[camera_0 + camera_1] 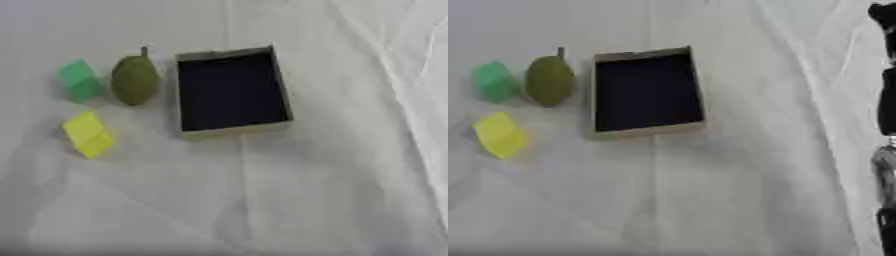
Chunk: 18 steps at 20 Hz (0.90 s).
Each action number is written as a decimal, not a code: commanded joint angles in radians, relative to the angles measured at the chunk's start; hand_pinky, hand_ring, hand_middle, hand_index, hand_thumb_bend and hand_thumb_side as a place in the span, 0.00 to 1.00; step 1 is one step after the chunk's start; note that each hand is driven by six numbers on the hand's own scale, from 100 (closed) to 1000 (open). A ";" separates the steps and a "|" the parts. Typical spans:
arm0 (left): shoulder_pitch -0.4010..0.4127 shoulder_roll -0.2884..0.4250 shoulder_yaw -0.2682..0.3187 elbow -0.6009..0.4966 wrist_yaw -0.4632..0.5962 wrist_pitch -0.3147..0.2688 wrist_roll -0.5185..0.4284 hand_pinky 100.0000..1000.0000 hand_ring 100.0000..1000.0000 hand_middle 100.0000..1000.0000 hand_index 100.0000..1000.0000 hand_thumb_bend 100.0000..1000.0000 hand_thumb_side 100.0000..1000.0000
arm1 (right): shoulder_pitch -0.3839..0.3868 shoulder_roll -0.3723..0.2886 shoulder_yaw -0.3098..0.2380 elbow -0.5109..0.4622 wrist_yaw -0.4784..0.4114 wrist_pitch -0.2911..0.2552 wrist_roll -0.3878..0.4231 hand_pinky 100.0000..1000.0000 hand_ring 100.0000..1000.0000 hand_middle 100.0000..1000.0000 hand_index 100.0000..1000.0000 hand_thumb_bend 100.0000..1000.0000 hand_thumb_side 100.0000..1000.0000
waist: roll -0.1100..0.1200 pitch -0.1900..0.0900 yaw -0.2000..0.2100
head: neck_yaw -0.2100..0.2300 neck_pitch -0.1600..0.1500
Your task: Pick up objects on the table and place them in the box.
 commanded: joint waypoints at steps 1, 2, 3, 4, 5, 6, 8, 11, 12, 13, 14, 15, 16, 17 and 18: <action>-0.003 0.011 0.006 -0.015 -0.001 0.002 0.001 0.81 0.72 0.65 0.80 0.00 0.57 | -0.006 -0.016 -0.010 -0.020 0.002 0.001 -0.001 0.87 0.94 0.57 0.79 0.00 0.57 | -0.002 -0.006 0.000 | 0.002 -0.010; -0.003 0.010 0.005 -0.015 0.000 0.002 0.001 0.81 0.72 0.65 0.80 0.00 0.57 | -0.006 -0.016 -0.010 -0.020 0.001 0.000 -0.001 0.87 0.94 0.57 0.79 0.00 0.57 | -0.003 -0.006 0.000 | 0.002 -0.010; -0.003 0.010 0.005 -0.015 0.000 0.003 0.001 0.81 0.72 0.65 0.80 0.00 0.57 | -0.006 -0.016 -0.010 -0.020 0.001 0.000 -0.001 0.87 0.94 0.57 0.79 0.00 0.57 | -0.003 -0.006 0.000 | 0.003 -0.010; -0.002 0.010 0.005 -0.015 0.000 0.003 0.000 0.81 0.72 0.65 0.80 0.00 0.57 | -0.006 -0.016 -0.010 -0.020 0.001 0.000 -0.001 0.87 0.94 0.57 0.79 0.00 0.57 | -0.003 -0.007 0.000 | 0.003 -0.009; -0.002 0.009 0.005 -0.015 0.000 0.003 0.000 0.81 0.72 0.65 0.80 0.00 0.57 | -0.006 -0.016 -0.010 -0.020 0.000 0.000 0.000 0.87 0.94 0.57 0.79 0.00 0.57 | -0.003 -0.007 0.001 | 0.003 -0.009; -0.002 0.009 0.005 -0.015 0.000 0.003 0.000 0.81 0.72 0.65 0.80 0.00 0.57 | -0.006 -0.017 -0.010 -0.020 0.000 0.000 0.000 0.87 0.94 0.57 0.79 0.00 0.57 | -0.003 -0.007 0.001 | 0.003 -0.009; -0.001 0.009 0.005 -0.015 0.000 0.003 0.000 0.81 0.72 0.65 0.80 0.00 0.57 | -0.005 -0.017 -0.010 -0.020 0.000 0.000 0.000 0.87 0.94 0.57 0.79 0.00 0.57 | -0.003 -0.008 0.001 | 0.003 -0.009; 0.002 0.027 0.007 -0.015 -0.005 0.001 0.000 0.81 0.72 0.66 0.80 0.00 0.55 | -0.004 -0.021 -0.010 -0.020 0.000 -0.001 0.000 0.87 0.94 0.57 0.79 0.00 0.57 | -0.001 -0.010 0.001 | 0.001 -0.009; 0.006 0.041 0.008 -0.015 -0.011 0.000 0.001 0.81 0.72 0.66 0.80 0.00 0.55 | -0.004 -0.023 -0.011 -0.020 0.000 -0.001 0.000 0.87 0.94 0.57 0.79 0.00 0.57 | 0.001 -0.011 0.001 | 0.001 -0.009; 0.011 0.059 0.008 -0.015 -0.018 -0.001 0.002 0.81 0.72 0.66 0.80 0.00 0.54 | -0.004 -0.024 -0.010 -0.020 -0.001 -0.001 -0.001 0.87 0.94 0.57 0.79 0.00 0.57 | 0.003 -0.012 0.002 | 0.000 -0.009; 0.020 0.082 0.008 -0.015 -0.029 -0.002 0.004 0.81 0.72 0.66 0.80 0.00 0.53 | -0.003 -0.026 -0.011 -0.020 -0.001 0.000 -0.001 0.87 0.94 0.57 0.79 0.00 0.57 | 0.006 -0.012 0.002 | -0.003 -0.009; 0.029 0.106 0.009 -0.015 -0.041 -0.002 0.006 0.81 0.72 0.66 0.80 0.00 0.53 | -0.003 -0.027 -0.011 -0.020 -0.001 0.001 -0.001 0.87 0.94 0.57 0.79 0.00 0.57 | 0.008 -0.012 0.002 | -0.005 -0.010; 0.041 0.133 0.009 -0.015 -0.053 0.000 0.011 0.81 0.72 0.66 0.80 0.00 0.52 | -0.003 -0.029 -0.011 -0.020 0.000 0.001 -0.001 0.87 0.94 0.57 0.79 0.00 0.57 | 0.010 -0.012 0.002 | -0.007 -0.009; 0.055 0.163 0.010 -0.015 -0.065 0.005 0.018 0.81 0.72 0.66 0.80 0.00 0.51 | -0.003 -0.030 -0.011 -0.020 0.000 0.001 -0.001 0.87 0.94 0.57 0.79 0.00 0.57 | 0.013 -0.012 0.002 | -0.008 -0.008; 0.068 0.193 0.010 -0.015 -0.079 0.009 0.024 0.81 0.73 0.66 0.81 0.00 0.50 | -0.002 -0.032 -0.011 -0.020 0.001 0.002 -0.001 0.87 0.94 0.57 0.79 0.00 0.57 | 0.015 -0.012 0.003 | -0.010 -0.007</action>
